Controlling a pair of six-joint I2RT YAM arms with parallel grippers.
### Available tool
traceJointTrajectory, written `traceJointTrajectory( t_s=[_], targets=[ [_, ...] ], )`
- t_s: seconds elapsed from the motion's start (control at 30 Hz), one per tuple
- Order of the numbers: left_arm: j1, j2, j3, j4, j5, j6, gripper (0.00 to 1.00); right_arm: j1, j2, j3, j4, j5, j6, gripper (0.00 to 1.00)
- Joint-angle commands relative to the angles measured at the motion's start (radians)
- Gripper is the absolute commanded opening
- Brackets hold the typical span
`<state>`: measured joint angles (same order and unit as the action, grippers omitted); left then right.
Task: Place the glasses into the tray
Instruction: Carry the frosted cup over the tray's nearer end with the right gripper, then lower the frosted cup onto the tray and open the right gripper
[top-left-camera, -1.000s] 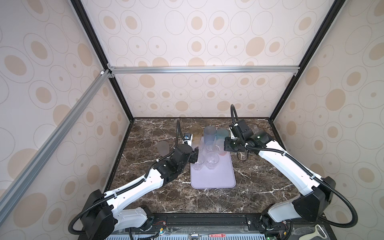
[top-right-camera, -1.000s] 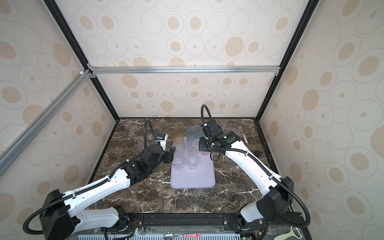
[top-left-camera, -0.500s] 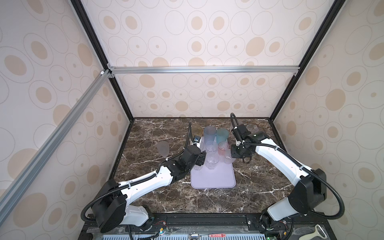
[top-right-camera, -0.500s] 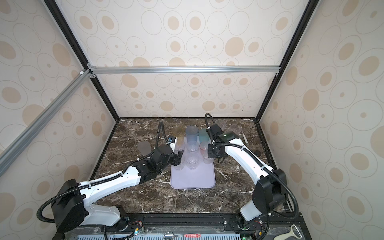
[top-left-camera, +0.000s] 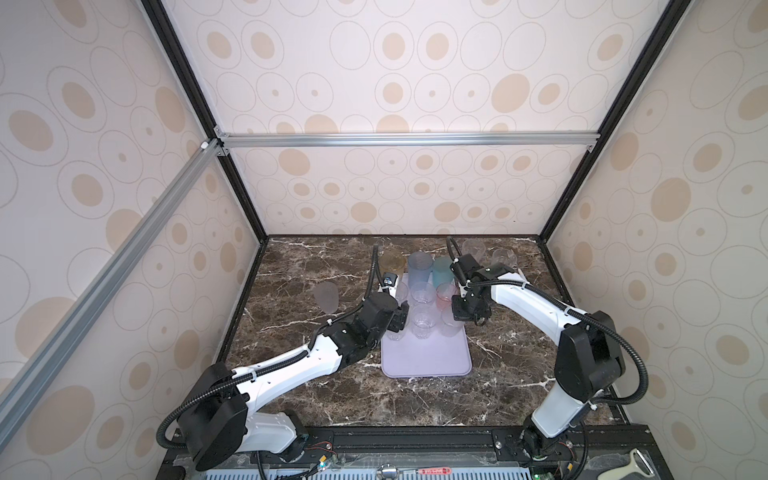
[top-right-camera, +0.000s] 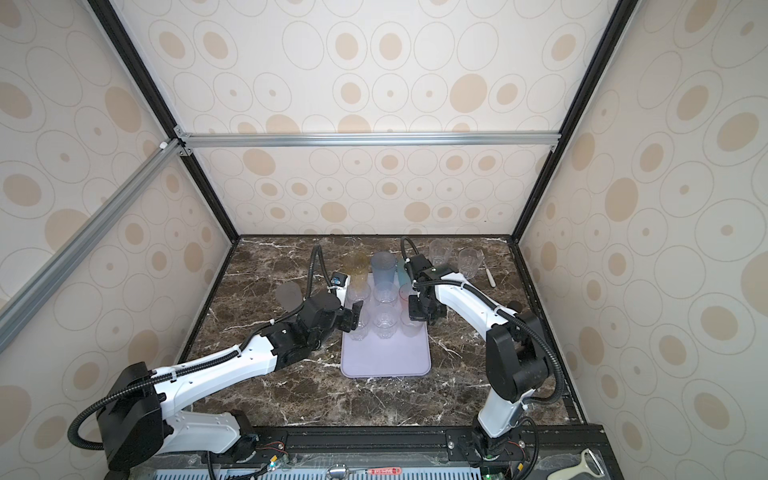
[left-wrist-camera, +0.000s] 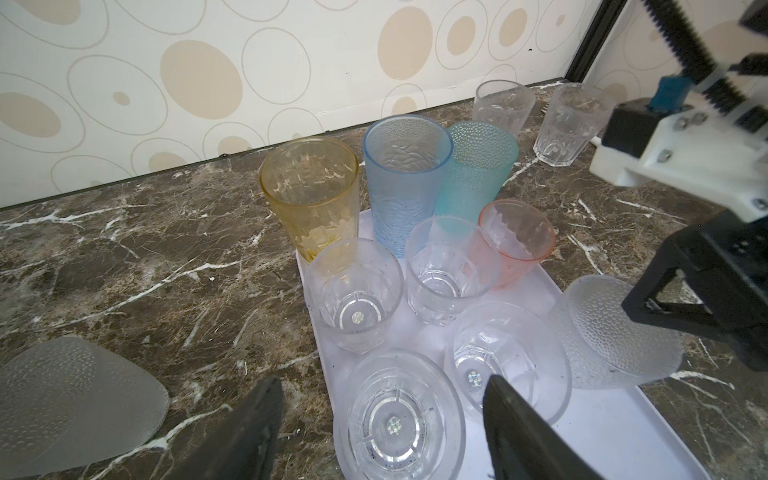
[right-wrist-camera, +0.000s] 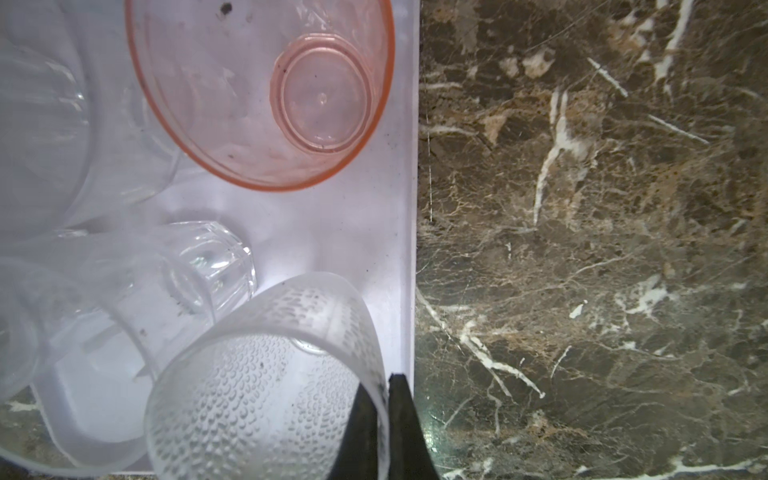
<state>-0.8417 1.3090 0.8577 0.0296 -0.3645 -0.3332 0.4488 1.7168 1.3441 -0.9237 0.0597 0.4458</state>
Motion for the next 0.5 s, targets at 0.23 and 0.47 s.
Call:
traceJointTrajectory(
  t_s=[0.23,0.47],
  targets=[
    [0.023,-0.028,-0.021,0.025,-0.004,-0.019,0.76,-0.015,0.065,0.02,0.009,0.022,-0.038,0.03],
    [0.029,-0.026,-0.02,0.021,-0.005,-0.025,0.76,-0.017,0.073,0.017,0.017,0.019,-0.033,0.13]
  ],
)
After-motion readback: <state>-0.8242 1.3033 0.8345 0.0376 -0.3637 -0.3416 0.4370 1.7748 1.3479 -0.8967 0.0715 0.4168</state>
